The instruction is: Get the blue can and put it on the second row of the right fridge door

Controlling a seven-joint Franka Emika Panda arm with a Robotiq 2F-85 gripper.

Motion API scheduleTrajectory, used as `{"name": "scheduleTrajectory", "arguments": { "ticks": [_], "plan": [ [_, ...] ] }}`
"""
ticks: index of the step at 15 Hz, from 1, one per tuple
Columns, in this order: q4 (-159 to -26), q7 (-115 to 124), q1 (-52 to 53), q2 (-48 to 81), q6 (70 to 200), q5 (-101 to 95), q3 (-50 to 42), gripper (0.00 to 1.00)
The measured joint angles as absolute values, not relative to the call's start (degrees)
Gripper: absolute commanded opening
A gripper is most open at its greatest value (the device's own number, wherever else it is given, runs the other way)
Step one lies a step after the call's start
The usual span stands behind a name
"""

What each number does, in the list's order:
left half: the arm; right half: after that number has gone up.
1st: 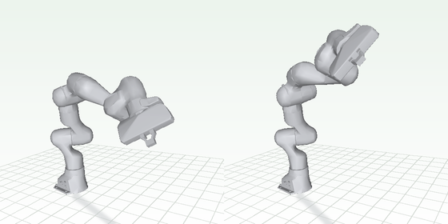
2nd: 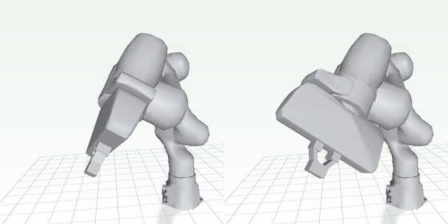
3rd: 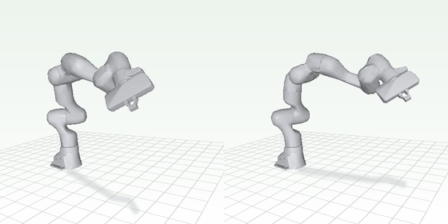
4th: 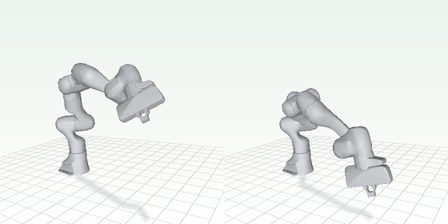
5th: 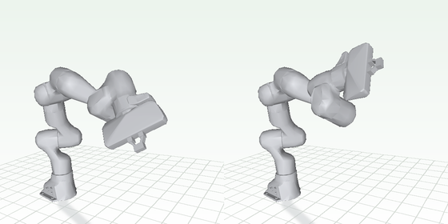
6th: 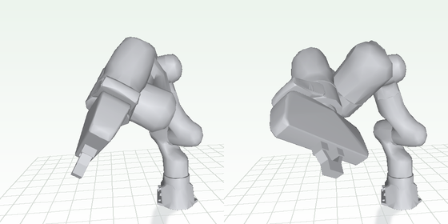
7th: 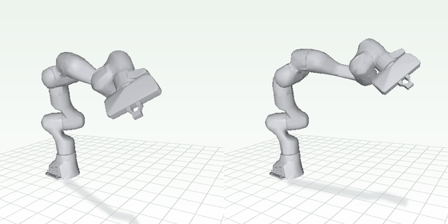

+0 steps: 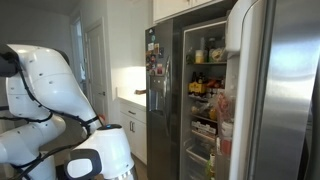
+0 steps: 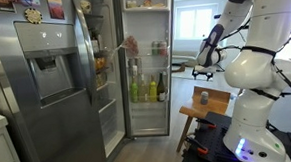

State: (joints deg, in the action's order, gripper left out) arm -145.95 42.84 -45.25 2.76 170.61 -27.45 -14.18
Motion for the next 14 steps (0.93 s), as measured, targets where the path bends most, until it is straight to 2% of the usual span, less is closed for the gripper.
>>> {"name": "scheduleTrajectory", "arguments": {
  "ticks": [6,14],
  "plan": [
    [-143.9,45.59,-45.04,5.32,170.87,-27.45,-14.2,1.0],
    [-126.85,52.3,-44.32,23.07,169.09,-26.58,-14.32,1.0]
  ]
}}
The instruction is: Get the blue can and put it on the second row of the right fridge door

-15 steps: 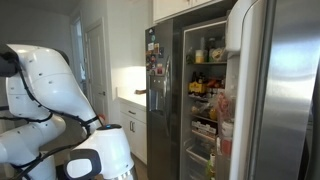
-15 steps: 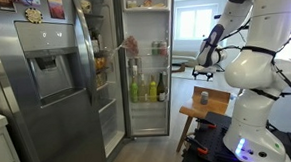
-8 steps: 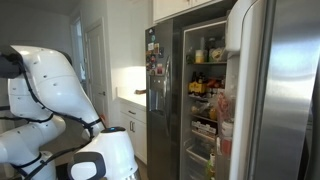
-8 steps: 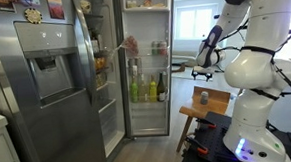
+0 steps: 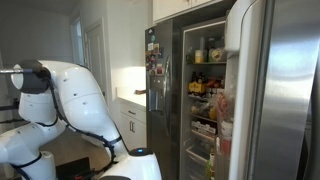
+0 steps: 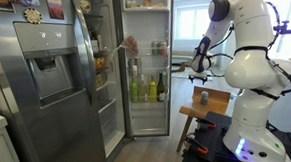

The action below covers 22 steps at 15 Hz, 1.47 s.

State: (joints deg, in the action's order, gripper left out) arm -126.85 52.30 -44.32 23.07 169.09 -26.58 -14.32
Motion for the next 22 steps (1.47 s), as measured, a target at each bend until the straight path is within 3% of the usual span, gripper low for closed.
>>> {"name": "scheduleTrajectory", "arguments": {
  "ticks": [11,22],
  "plan": [
    [-113.17,37.1,-31.71,37.72,158.49,-3.48,-28.27,1.0],
    [-105.08,27.8,-36.04,44.32,150.44,2.65,-30.96,1.0]
  ]
}}
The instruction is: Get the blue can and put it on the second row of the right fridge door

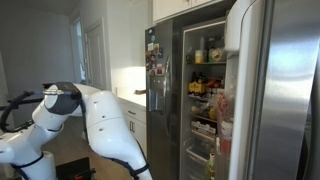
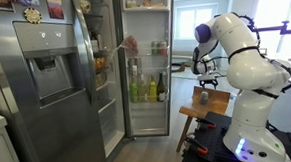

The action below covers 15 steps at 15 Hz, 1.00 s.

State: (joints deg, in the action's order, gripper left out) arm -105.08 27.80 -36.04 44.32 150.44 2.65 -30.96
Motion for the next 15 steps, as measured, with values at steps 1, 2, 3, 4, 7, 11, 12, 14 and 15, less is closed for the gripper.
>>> {"name": "scheduleTrajectory", "arguments": {
  "ticks": [1,2,3,4,7,11,12,14,15],
  "plan": [
    [-104.62,26.62,-37.29,44.71,150.44,3.74,-30.46,1.0],
    [-104.22,25.63,-38.56,45.07,150.56,4.67,-29.88,1.0],
    [-103.85,24.45,-39.96,45.34,150.97,5.76,-29.04,1.0],
    [-103.54,23.09,-41.54,45.52,151.95,7.01,-27.86,1.0],
    [-102.82,18.63,-46.37,45.75,155.44,10.39,-23.5,1.0],
    [-101.74,14.67,-50.92,45.89,157.05,12.43,-18.8,1.0],
    [-101.44,13.9,-51.79,45.97,157.27,12.66,-17.8,1.0],
    [-100.95,12.61,-53.15,46.28,158.16,12.77,-16.07,1.0],
    [-100.82,12.32,-53.6,46.5,158.87,12.77,-15.38,1.0]
  ]
}}
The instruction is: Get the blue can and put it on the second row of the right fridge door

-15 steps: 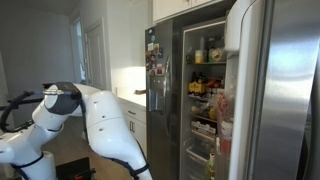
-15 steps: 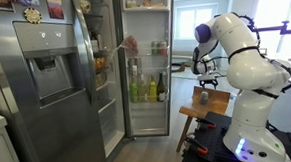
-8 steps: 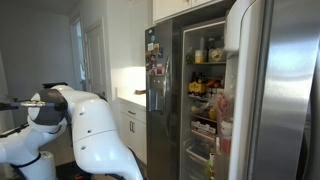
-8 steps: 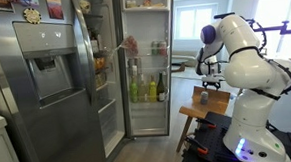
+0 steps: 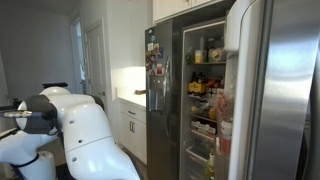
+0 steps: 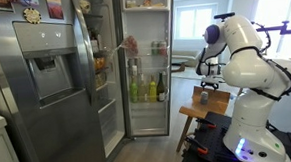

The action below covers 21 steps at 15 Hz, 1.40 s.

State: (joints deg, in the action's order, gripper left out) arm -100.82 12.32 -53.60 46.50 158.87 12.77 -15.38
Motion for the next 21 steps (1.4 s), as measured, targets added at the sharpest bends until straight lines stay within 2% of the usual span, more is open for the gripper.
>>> {"name": "scheduleTrajectory", "arguments": {
  "ticks": [21],
  "plan": [
    [-87.54,11.6,-54.15,58.76,161.36,12.77,-13.07,1.0]
  ]
}}
